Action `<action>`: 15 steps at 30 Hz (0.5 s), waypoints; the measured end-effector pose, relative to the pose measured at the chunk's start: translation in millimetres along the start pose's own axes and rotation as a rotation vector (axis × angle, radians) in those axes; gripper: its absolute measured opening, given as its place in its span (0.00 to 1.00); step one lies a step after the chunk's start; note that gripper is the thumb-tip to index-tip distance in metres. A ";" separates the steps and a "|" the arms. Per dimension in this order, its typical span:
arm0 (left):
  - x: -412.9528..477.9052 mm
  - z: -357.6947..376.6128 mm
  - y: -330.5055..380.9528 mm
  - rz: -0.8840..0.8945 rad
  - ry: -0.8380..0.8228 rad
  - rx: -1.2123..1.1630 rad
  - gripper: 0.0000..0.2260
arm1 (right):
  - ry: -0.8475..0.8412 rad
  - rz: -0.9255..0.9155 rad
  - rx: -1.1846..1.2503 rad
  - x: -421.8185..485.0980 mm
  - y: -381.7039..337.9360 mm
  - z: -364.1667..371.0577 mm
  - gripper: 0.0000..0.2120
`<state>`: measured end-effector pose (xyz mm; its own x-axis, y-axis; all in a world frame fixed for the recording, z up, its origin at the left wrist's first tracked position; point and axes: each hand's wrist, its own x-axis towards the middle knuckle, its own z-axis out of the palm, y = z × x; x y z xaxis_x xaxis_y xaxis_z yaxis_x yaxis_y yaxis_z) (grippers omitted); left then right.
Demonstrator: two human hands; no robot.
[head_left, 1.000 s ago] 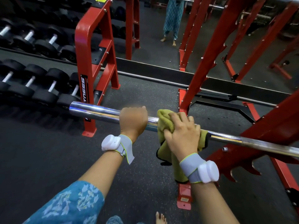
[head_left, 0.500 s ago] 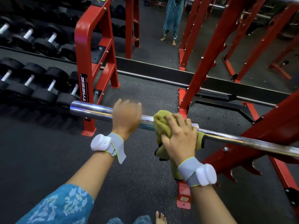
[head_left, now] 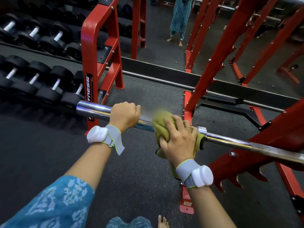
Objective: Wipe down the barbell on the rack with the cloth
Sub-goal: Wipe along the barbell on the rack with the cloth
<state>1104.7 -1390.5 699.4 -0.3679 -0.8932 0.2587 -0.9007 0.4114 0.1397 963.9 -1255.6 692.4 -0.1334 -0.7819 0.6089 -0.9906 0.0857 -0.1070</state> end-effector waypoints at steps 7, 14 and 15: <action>11.1 -3.8 2.1 -0.032 -0.151 0.059 0.17 | -0.063 0.301 -0.024 34.2 -9.3 -1.7 0.21; 6.5 -1.2 1.2 -0.059 -0.109 0.023 0.18 | -0.022 -0.111 0.028 -8.8 -15.9 14.8 0.27; 4.8 -1.7 1.7 -0.054 -0.091 0.012 0.18 | -0.001 -0.111 0.032 -13.2 -11.4 13.9 0.28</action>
<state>1101.8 -1393.7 702.5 -0.3381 -0.9269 0.1630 -0.9222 0.3608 0.1391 977.3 -1254.9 674.6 -0.0231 -0.7863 0.6175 -0.9977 -0.0211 -0.0642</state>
